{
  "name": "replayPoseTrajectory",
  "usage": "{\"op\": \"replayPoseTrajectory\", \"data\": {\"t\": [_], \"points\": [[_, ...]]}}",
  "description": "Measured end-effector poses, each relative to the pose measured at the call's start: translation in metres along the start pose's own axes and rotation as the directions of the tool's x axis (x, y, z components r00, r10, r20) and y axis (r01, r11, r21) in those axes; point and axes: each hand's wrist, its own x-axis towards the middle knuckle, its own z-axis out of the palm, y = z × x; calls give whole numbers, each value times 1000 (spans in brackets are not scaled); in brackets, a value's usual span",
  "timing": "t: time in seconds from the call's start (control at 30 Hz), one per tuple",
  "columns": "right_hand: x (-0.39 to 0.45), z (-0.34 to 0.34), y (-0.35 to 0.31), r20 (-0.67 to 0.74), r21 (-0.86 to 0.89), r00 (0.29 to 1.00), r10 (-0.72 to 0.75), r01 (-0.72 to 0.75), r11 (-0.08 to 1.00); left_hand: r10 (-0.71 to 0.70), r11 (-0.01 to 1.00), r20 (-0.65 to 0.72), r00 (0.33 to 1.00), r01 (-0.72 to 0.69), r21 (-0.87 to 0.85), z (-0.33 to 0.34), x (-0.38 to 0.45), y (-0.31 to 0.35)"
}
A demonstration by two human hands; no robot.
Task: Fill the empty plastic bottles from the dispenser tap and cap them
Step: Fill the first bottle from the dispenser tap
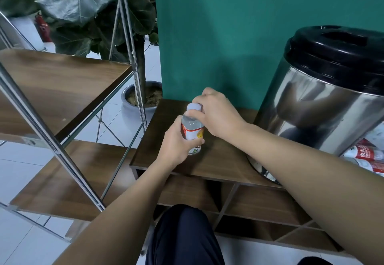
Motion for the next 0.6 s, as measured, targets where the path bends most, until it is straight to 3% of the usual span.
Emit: {"op": "replayPoseTrajectory", "data": {"t": [0.33, 0.5, 0.6], "points": [[-1, -12, 2, -84, 153, 985, 154, -140, 978, -84, 990, 103, 991, 72, 119, -13, 1, 1], [-40, -36, 7, -205, 274, 962, 181, -121, 954, -33, 991, -220, 975, 61, 118, -18, -30, 24], [-82, -53, 7, -182, 320, 971, 157, -92, 943, 117, 990, -362, 925, -79, 119, -8, -55, 60]]}}
